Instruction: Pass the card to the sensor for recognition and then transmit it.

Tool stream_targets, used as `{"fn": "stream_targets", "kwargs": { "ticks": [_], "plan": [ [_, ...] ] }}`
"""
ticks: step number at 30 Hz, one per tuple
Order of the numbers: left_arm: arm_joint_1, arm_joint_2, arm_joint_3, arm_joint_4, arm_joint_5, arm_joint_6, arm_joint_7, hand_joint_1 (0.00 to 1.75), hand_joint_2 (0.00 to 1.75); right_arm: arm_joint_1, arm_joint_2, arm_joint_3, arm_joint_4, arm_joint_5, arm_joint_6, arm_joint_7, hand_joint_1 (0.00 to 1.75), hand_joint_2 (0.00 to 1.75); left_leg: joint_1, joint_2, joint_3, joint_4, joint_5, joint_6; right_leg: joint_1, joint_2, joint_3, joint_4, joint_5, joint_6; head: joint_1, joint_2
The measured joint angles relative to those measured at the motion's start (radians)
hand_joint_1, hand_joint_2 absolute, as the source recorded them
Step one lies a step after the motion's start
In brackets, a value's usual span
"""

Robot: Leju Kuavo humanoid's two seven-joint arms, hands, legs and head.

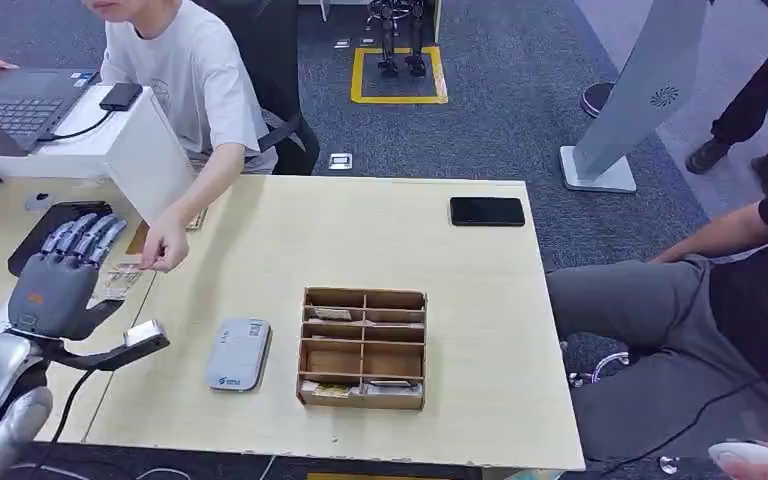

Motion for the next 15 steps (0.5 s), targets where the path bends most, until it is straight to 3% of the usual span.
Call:
{"fn": "stream_targets", "kwargs": {
  "ticks": [15],
  "plan": [
    [0.000,0.000,0.000,0.004,0.018,-0.010,-0.007,1.75,1.75,0.000,0.000,0.000,0.001,0.000,-0.009,0.004,0.00,1.75,0.000,0.000,0.000,0.000,0.000,0.000,0.000,0.000,0.000,0.000,0.000,0.000,0.000,0.000]
  ]
}}
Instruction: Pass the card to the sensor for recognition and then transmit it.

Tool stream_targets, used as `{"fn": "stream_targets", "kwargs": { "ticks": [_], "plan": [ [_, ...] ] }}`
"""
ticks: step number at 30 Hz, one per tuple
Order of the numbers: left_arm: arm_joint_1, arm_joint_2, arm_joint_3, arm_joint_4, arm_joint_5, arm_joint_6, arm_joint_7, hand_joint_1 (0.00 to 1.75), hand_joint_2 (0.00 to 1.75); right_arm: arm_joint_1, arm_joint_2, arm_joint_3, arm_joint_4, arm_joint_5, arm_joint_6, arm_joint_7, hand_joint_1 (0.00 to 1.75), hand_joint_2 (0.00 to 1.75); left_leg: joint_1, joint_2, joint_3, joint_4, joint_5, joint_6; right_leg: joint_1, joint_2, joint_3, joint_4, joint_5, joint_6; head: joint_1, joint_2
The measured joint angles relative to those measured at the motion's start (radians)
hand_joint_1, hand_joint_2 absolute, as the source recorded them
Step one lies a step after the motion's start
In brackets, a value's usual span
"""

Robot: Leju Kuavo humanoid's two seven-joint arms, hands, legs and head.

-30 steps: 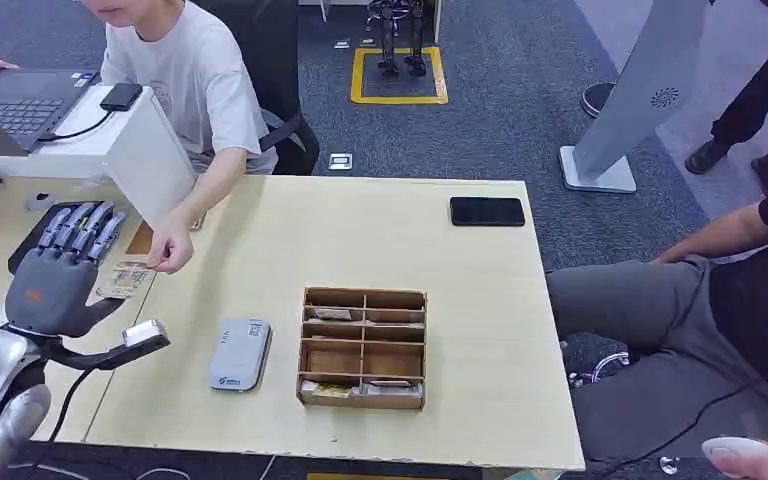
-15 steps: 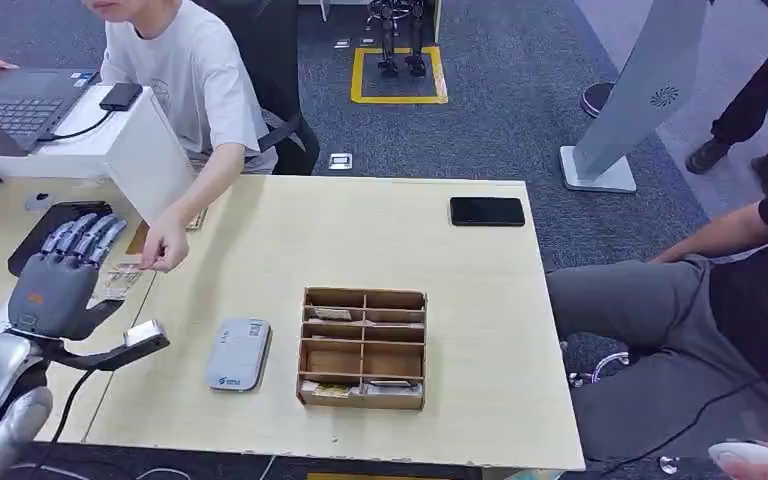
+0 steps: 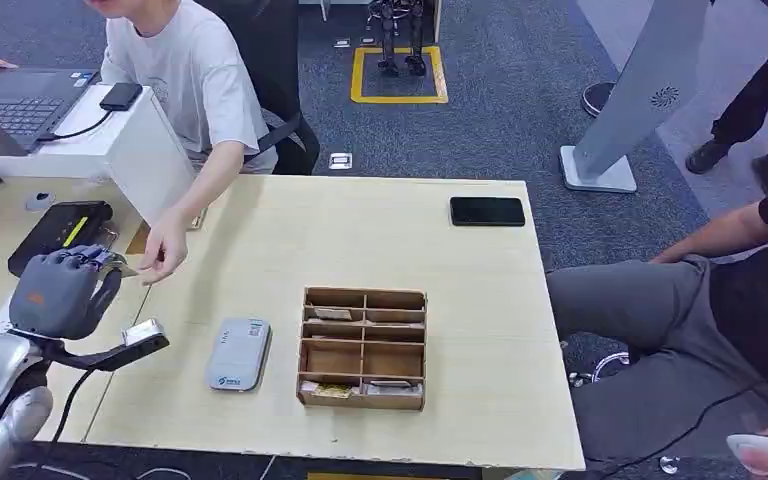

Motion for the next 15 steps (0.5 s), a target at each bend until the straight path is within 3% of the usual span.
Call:
{"fn": "stream_targets", "kwargs": {
  "ticks": [15],
  "plan": [
    [0.000,0.000,0.000,0.000,0.015,-0.001,0.000,1.75,1.75,0.000,0.000,0.000,0.000,-0.001,-0.003,0.003,0.00,1.75,0.000,0.000,0.000,0.000,0.000,0.000,0.000,0.000,0.000,0.000,0.000,0.000,0.000,0.000]
  ]
}}
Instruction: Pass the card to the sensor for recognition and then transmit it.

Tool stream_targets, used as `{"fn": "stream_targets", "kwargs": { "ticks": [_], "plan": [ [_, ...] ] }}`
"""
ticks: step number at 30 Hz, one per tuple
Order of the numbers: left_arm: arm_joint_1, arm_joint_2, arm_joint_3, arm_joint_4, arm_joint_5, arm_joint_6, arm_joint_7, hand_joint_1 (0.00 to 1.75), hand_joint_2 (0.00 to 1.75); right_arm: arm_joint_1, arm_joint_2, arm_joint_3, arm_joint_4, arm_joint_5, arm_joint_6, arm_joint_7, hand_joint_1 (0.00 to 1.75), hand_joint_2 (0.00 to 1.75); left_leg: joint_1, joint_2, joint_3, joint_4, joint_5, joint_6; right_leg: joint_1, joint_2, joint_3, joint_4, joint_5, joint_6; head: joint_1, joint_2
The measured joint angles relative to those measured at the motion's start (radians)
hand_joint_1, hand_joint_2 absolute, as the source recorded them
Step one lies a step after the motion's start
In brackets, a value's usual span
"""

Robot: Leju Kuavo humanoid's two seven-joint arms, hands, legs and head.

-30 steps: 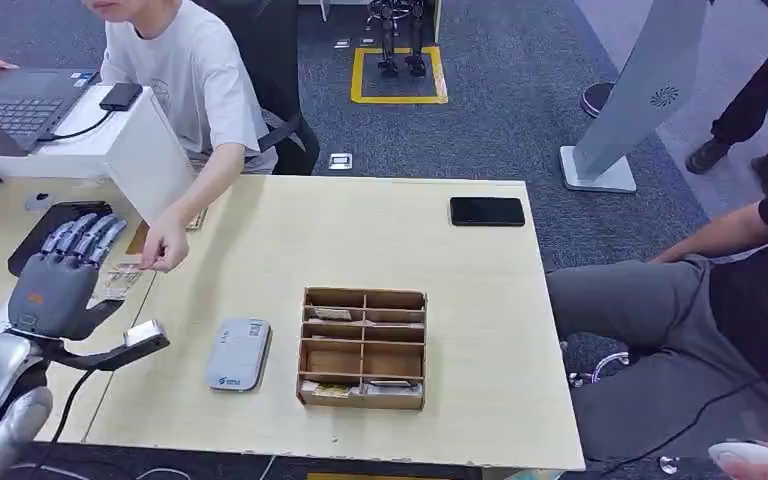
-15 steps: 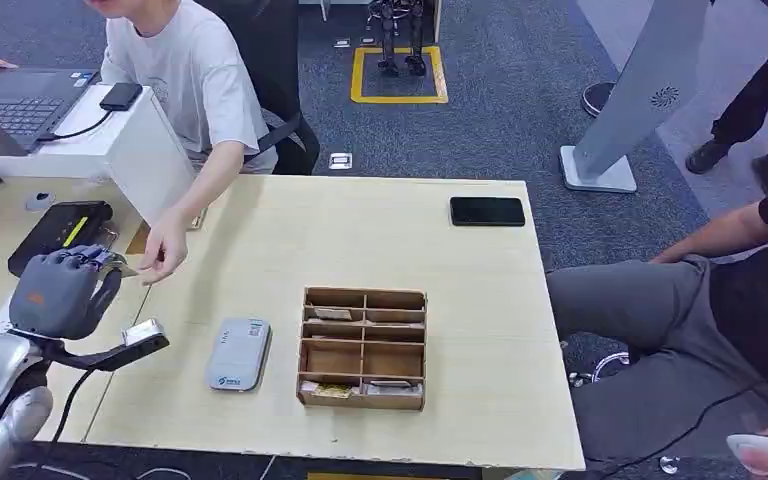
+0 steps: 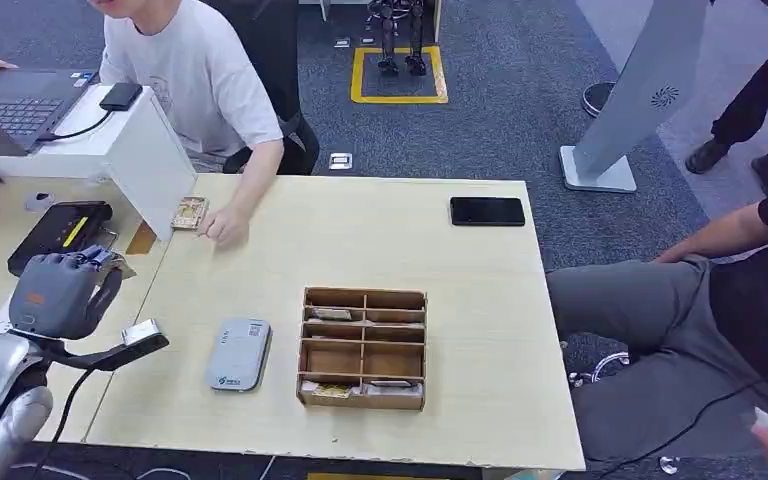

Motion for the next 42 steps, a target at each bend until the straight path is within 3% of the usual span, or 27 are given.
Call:
{"fn": "stream_targets", "kwargs": {
  "ticks": [5,7,9,12,15,21,25,29,35,42],
  "plan": [
    [0.000,0.000,0.000,0.000,0.071,-0.005,-0.043,1.75,1.75,0.000,0.000,0.000,0.000,0.000,0.000,0.000,0.00,1.75,0.000,0.000,0.000,0.000,0.000,0.000,0.000,0.000,0.000,0.000,0.000,0.000,0.000,0.000],
    [0.001,-0.018,0.004,-0.009,0.243,-0.083,-0.100,1.75,1.75,0.000,0.000,0.000,0.000,-0.008,0.000,0.002,0.00,1.75,-0.001,0.000,0.000,0.000,0.000,0.000,-0.001,0.000,0.000,0.000,0.000,0.000,0.000,0.000],
    [0.001,-0.059,0.010,-0.036,0.453,-0.189,-0.106,1.75,1.75,0.000,0.000,0.000,0.000,-0.015,-0.001,0.003,0.00,1.75,-0.001,-0.001,0.000,0.000,0.000,0.000,-0.001,-0.001,0.000,0.000,0.000,0.000,0.000,0.000],
    [0.006,-0.103,0.010,-0.076,0.600,-0.291,-0.076,1.75,1.75,0.000,0.003,0.000,-0.006,-0.027,-0.002,0.008,0.00,1.75,-0.001,0.000,0.000,0.000,0.000,0.000,-0.001,0.000,0.000,0.000,0.001,0.001,0.001,0.000],
    [0.014,-0.130,0.010,-0.103,0.679,-0.337,-0.066,1.75,1.75,0.008,0.010,-0.001,-0.021,-0.031,0.004,0.012,0.00,1.75,-0.001,0.000,-0.001,0.001,0.000,0.000,-0.001,0.000,0.000,0.000,0.001,0.001,0.002,0.000],
    [0.047,-0.161,0.010,-0.143,0.706,-0.361,-0.079,1.75,1.75,0.011,0.021,-0.003,-0.055,-0.034,0.022,0.011,0.00,1.75,-0.001,0.000,-0.001,0.001,0.000,0.000,-0.001,0.000,-0.001,0.000,0.001,0.001,0.001,0.000],
    [0.096,-0.191,0.009,-0.175,0.635,-0.300,-0.119,1.75,1.75,0.016,0.031,-0.005,-0.077,-0.034,0.035,0.011,0.00,1.75,-0.001,0.000,-0.001,0.001,0.000,0.000,-0.001,0.000,-0.001,0.000,0.000,0.002,0.001,0.000],
    [0.128,-0.208,0.008,-0.190,0.621,-0.295,-0.122,1.75,1.75,0.020,0.043,-0.005,-0.092,-0.034,0.036,0.011,0.00,1.75,-0.001,0.000,-0.001,0.001,0.000,0.000,-0.001,0.000,-0.001,0.000,0.000,0.002,0.001,0.000],
    [0.156,-0.221,0.008,-0.194,0.647,-0.343,-0.104,1.75,1.75,0.026,0.056,-0.005,-0.119,-0.028,0.051,0.012,0.00,1.75,-0.001,0.000,-0.001,0.001,0.000,0.000,-0.001,0.000,-0.001,0.000,0.000,0.002,0.001,0.000],
    [0.184,-0.250,0.007,-0.194,0.634,-0.343,-0.071,1.75,1.75,0.034,0.079,-0.005,-0.166,-0.019,0.064,0.015,0.00,1.75,-0.001,0.000,-0.002,0.001,0.000,0.000,-0.002,0.000,-0.001,0.000,0.000,0.002,0.001,0.000]
  ]
}}
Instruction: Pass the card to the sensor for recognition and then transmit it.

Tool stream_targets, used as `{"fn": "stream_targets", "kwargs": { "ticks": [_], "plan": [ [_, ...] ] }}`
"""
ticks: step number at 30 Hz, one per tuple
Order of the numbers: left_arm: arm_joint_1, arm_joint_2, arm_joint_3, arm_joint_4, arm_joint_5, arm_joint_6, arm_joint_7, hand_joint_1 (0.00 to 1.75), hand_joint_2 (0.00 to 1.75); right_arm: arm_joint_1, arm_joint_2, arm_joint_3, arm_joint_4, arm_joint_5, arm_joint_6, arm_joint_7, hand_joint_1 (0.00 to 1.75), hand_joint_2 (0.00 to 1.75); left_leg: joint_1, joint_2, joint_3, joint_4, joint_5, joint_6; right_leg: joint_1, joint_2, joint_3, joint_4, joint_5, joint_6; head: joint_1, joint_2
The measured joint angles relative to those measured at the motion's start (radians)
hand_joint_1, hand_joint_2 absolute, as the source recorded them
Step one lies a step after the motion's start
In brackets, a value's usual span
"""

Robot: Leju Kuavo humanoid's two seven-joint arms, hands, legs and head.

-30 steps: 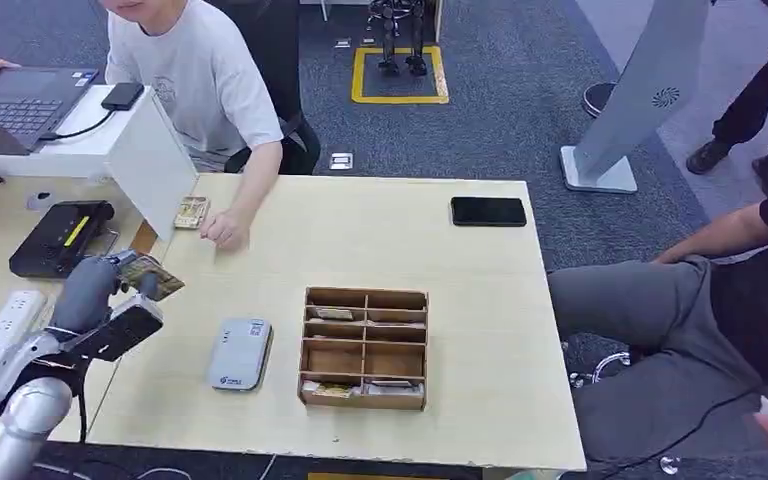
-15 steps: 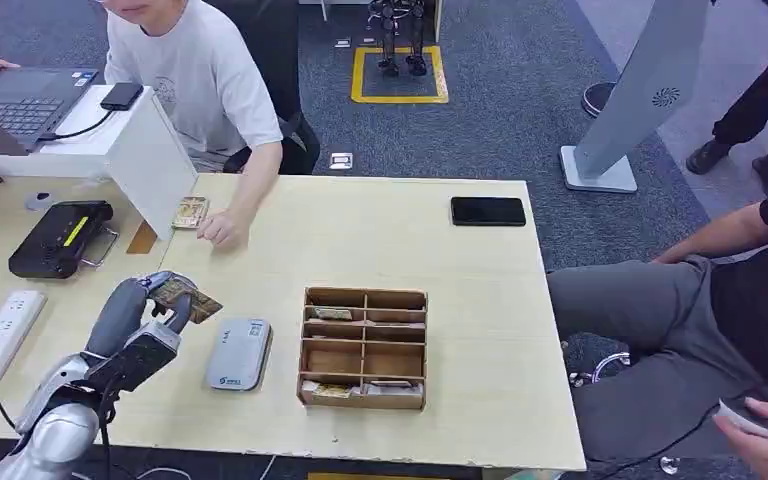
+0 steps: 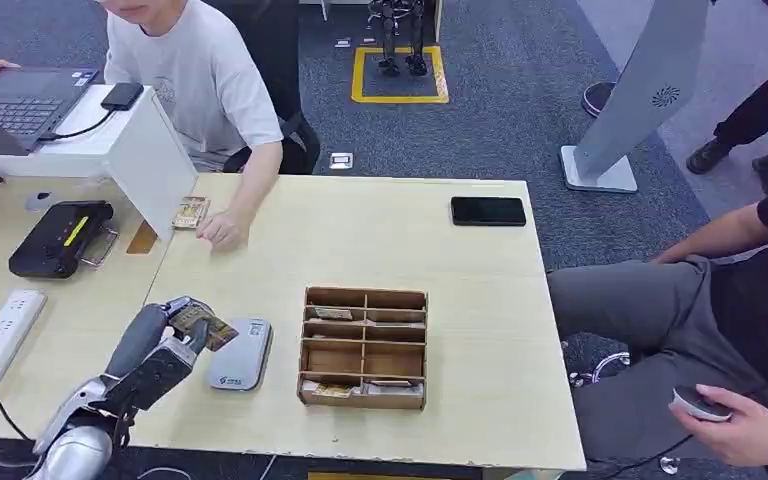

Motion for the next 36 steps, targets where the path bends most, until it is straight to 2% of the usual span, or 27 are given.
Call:
{"fn": "stream_targets", "kwargs": {
  "ticks": [8,10,11,12,14,28,36],
  "plan": [
    [0.007,-0.009,0.000,0.000,-0.020,0.010,0.009,1.75,1.75,0.002,0.004,0.000,-0.014,0.000,0.009,0.000,0.00,1.75,0.000,0.000,0.000,0.000,0.000,0.000,0.000,0.000,0.000,0.000,0.000,0.000,0.000,0.000],
    [0.018,-0.024,-0.003,0.003,-0.034,0.021,0.016,1.75,1.75,0.005,0.015,0.000,-0.031,0.003,0.018,0.005,0.00,1.75,0.000,0.000,0.000,0.000,0.000,0.000,0.000,0.000,0.000,0.000,0.000,0.000,0.000,0.000],
    [0.020,-0.074,-0.009,0.015,-0.025,0.062,0.042,1.75,1.75,0.008,0.037,0.000,-0.063,0.017,0.027,0.006,0.00,1.75,0.000,0.000,0.000,0.000,0.000,0.000,0.000,0.000,-0.001,0.000,0.000,0.000,0.000,0.000],
    [-0.019,-0.116,-0.020,0.051,-0.011,0.140,0.072,1.75,1.75,0.006,0.043,0.002,-0.075,0.019,0.025,0.006,0.00,1.75,0.000,0.000,-0.001,0.001,0.001,0.001,0.000,-0.001,0.000,0.000,0.001,0.001,-0.001,0.000],
    [-0.042,-0.135,-0.023,0.082,0.003,0.174,0.079,1.75,1.75,0.006,0.043,0.007,-0.075,0.019,0.019,0.002,0.00,1.75,0.000,0.000,-0.001,0.001,0.001,0.001,0.000,-0.001,0.000,0.000,0.001,0.001,-0.001,0.000],
    [-0.073,-0.167,-0.023,0.152,0.013,0.190,0.079,1.75,1.75,0.006,0.043,0.010,-0.074,0.021,0.010,0.002,0.00,1.75,0.000,0.000,-0.001,0.001,0.001,0.001,0.000,0.000,-0.001,0.000,0.001,0.001,-0.001,0.000],
    [-0.123,-0.179,-0.029,0.198,0.048,0.274,0.055,1.75,1.75,0.002,0.037,0.024,-0.028,0.021,-0.045,0.028,0.00,1.75,0.000,0.000,-0.002,0.001,0.001,0.002,0.000,-0.001,-0.001,0.000,0.001,0.001,-0.001,0.000]
  ]
}}
